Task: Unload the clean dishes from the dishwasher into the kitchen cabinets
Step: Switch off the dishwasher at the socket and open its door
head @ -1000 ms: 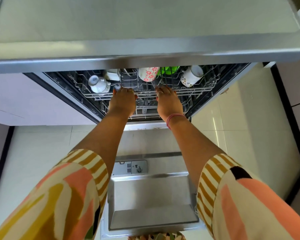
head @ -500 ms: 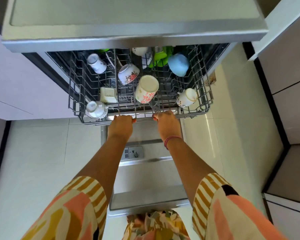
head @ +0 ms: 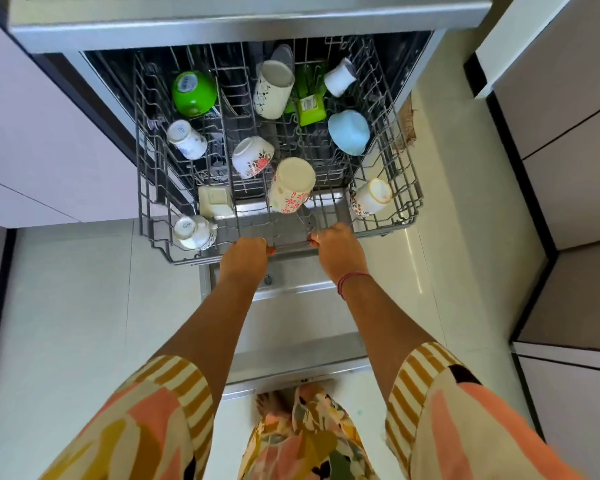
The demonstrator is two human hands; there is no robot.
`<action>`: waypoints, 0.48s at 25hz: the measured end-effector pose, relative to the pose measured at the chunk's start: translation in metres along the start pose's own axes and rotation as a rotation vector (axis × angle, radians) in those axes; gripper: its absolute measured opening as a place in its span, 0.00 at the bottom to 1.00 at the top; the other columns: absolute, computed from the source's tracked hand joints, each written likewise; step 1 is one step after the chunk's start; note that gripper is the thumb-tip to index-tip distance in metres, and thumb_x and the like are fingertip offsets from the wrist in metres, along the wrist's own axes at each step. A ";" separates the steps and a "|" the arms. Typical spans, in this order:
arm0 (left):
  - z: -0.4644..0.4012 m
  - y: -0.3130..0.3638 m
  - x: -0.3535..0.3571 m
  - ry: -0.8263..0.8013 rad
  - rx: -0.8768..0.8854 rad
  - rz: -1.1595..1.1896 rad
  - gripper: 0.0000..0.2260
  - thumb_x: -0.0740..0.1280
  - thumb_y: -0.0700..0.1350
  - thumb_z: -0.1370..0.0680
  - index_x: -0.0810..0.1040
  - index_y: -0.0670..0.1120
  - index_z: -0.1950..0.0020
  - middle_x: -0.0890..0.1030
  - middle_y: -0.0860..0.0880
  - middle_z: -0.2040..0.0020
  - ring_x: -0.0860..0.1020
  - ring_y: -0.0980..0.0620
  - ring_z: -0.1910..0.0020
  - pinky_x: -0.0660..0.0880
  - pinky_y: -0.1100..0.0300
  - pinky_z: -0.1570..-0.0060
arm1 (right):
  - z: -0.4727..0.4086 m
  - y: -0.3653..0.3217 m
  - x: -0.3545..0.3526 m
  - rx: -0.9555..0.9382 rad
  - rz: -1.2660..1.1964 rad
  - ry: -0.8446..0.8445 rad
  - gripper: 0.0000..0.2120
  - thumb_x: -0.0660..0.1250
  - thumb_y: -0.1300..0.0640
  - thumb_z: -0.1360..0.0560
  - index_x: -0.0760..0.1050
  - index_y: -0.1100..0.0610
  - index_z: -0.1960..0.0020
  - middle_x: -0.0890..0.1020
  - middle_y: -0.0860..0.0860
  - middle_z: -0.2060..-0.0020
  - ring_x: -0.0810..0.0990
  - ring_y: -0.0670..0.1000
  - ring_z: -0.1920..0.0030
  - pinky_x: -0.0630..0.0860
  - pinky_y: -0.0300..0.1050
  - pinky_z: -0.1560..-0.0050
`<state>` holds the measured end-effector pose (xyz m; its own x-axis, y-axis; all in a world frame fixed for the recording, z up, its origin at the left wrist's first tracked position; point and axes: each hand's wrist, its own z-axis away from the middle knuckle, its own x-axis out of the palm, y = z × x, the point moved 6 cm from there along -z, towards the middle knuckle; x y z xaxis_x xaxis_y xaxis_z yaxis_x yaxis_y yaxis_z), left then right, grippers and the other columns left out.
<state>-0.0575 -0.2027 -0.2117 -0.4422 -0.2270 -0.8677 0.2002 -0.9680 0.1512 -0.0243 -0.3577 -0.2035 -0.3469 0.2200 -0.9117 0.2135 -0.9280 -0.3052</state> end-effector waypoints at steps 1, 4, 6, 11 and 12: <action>0.007 -0.002 0.006 -0.015 0.011 -0.014 0.10 0.58 0.40 0.18 0.77 0.42 0.41 0.81 0.42 0.52 0.81 0.44 0.54 0.75 0.55 0.56 | 0.010 -0.001 0.004 -0.006 -0.003 -0.008 0.15 0.56 0.61 0.19 0.77 0.56 0.37 0.78 0.60 0.49 0.80 0.57 0.51 0.77 0.47 0.43; 0.031 -0.009 0.029 -0.057 0.030 0.011 0.10 0.60 0.42 0.19 0.77 0.43 0.41 0.82 0.42 0.50 0.81 0.44 0.52 0.78 0.54 0.50 | 0.043 -0.002 0.011 -0.027 -0.013 -0.011 0.14 0.59 0.61 0.20 0.77 0.56 0.37 0.79 0.59 0.47 0.79 0.56 0.47 0.77 0.46 0.42; 0.047 -0.009 0.040 -0.071 0.029 0.036 0.10 0.60 0.42 0.19 0.77 0.43 0.40 0.82 0.43 0.48 0.81 0.44 0.50 0.78 0.53 0.47 | 0.063 -0.003 0.013 -0.036 -0.003 -0.033 0.15 0.58 0.61 0.19 0.76 0.56 0.36 0.79 0.59 0.45 0.77 0.56 0.43 0.74 0.44 0.41; 0.075 0.000 0.044 -0.053 0.059 0.030 0.12 0.57 0.41 0.18 0.75 0.43 0.38 0.80 0.42 0.45 0.80 0.45 0.47 0.75 0.55 0.46 | 0.090 0.002 0.022 0.010 -0.030 -0.023 0.15 0.59 0.62 0.20 0.77 0.56 0.37 0.77 0.59 0.44 0.79 0.56 0.46 0.74 0.44 0.40; 0.078 0.001 0.044 -0.052 0.060 0.021 0.12 0.57 0.41 0.18 0.75 0.43 0.38 0.80 0.42 0.45 0.80 0.45 0.47 0.75 0.55 0.46 | 0.093 0.003 0.025 0.022 -0.042 -0.023 0.15 0.59 0.63 0.20 0.77 0.55 0.37 0.77 0.59 0.45 0.79 0.57 0.47 0.74 0.45 0.40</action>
<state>-0.1453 -0.2218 -0.2129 -0.4835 -0.2514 -0.8385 0.1579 -0.9672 0.1989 -0.1170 -0.3831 -0.2023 -0.3760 0.2518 -0.8918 0.1782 -0.9248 -0.3362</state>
